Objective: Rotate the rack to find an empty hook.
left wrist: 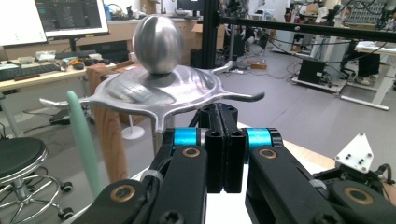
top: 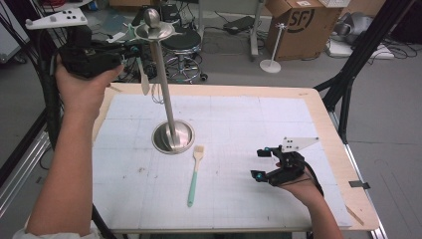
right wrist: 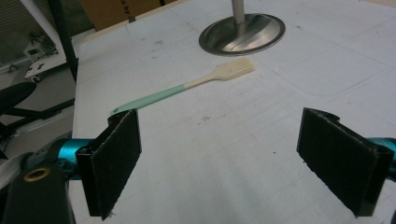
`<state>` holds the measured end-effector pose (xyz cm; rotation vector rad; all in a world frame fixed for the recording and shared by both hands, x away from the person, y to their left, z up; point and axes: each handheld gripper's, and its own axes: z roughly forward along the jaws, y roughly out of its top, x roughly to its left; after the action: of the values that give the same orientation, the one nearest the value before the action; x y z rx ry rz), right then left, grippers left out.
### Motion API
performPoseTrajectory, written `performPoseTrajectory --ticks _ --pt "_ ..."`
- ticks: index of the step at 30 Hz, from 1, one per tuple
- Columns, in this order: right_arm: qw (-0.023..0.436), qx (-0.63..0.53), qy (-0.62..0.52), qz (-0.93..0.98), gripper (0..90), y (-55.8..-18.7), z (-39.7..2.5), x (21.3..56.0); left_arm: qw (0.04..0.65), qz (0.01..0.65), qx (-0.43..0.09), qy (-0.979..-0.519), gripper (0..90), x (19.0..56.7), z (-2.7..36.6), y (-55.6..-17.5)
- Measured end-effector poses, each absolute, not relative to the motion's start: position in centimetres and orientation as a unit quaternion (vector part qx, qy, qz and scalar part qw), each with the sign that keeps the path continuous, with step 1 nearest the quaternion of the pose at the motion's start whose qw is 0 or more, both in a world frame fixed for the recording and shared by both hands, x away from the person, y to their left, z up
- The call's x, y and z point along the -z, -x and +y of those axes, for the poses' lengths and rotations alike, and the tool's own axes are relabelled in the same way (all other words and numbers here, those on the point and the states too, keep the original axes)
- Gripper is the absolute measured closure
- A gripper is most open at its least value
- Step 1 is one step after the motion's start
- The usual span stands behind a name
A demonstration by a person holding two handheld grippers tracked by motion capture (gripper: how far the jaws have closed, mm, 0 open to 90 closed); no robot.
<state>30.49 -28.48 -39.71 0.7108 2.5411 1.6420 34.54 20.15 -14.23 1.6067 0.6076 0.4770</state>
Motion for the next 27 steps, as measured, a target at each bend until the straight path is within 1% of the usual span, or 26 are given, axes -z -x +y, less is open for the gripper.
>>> performPoseTrajectory --ticks 7,13,22,27 --pt "0.017 -0.528 -0.227 0.818 13.1 -30.5 -28.6 39.7 0.625 0.277 -0.212 -0.699 89.7 14.3 20.4 -34.9" --pt "0.019 -0.528 -0.226 0.818 13.1 -30.5 -28.6 39.7 0.624 0.27 -0.207 -0.703 89.6 14.4 20.2 -34.7" --pt "0.016 -0.529 -0.226 0.818 13.1 -30.4 -28.5 39.7 0.626 0.264 -0.192 -0.708 82.3 15.5 19.9 -34.0" --pt "0.017 -0.528 -0.226 0.818 13.1 -30.4 -28.5 39.6 0.625 0.256 -0.181 -0.715 75.2 16.5 19.5 -33.6"
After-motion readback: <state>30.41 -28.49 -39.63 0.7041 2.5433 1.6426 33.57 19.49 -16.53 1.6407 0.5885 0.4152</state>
